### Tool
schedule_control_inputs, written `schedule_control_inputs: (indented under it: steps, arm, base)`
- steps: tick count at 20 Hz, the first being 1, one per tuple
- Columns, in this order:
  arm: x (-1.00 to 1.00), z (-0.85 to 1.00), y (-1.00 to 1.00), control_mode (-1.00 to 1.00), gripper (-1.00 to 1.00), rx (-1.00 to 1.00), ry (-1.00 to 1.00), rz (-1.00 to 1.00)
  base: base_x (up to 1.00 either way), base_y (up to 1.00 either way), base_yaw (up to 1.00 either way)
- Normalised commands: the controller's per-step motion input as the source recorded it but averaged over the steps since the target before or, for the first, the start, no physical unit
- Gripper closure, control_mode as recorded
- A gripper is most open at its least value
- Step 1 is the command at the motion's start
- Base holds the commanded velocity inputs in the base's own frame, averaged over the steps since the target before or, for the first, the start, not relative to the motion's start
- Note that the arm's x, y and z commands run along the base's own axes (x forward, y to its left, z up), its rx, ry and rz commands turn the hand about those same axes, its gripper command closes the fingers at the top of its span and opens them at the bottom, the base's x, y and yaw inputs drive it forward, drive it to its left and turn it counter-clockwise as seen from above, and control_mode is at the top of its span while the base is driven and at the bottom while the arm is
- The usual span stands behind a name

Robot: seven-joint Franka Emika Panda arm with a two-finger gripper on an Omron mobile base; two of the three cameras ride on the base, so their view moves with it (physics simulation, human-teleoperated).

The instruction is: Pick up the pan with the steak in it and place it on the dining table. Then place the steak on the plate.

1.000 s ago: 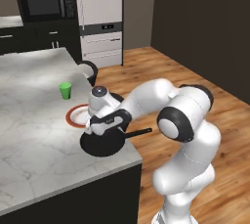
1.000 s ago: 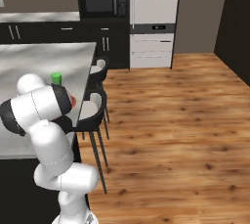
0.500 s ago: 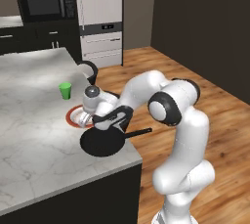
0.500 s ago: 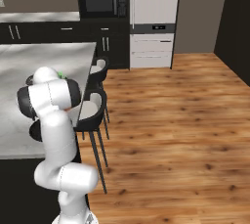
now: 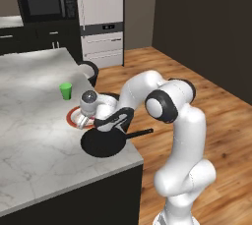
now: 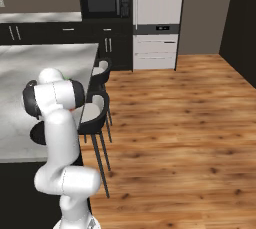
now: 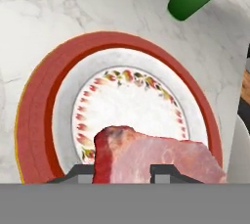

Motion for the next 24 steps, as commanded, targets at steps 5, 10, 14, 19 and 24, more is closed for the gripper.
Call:
schedule_control_inputs:
  steps: [5, 10, 14, 19, 24]
  arm:
    - [0.5, -0.03, 0.03, -1.0, 1.0, 0.02, 0.0, 0.0]
    - [0.13, -0.02, 0.07, -1.0, 1.0, 0.02, 0.0, 0.0]
    - [0.1, -0.03, 0.06, -1.0, 1.0, 0.0, 0.0, 0.0]
    - [0.31, -0.07, 0.19, -1.0, 1.0, 0.0, 0.0, -0.02]
    - [0.18, -0.08, 0.2, -1.0, 1.0, 0.0, 0.0, -0.02]
  base:
    - [0.0, 0.0, 0.0]
    - [0.0, 0.0, 0.0]
    - [0.0, 0.0, 0.0]
    - [0.0, 0.0, 0.0]
    - [0.0, 0.0, 0.0]
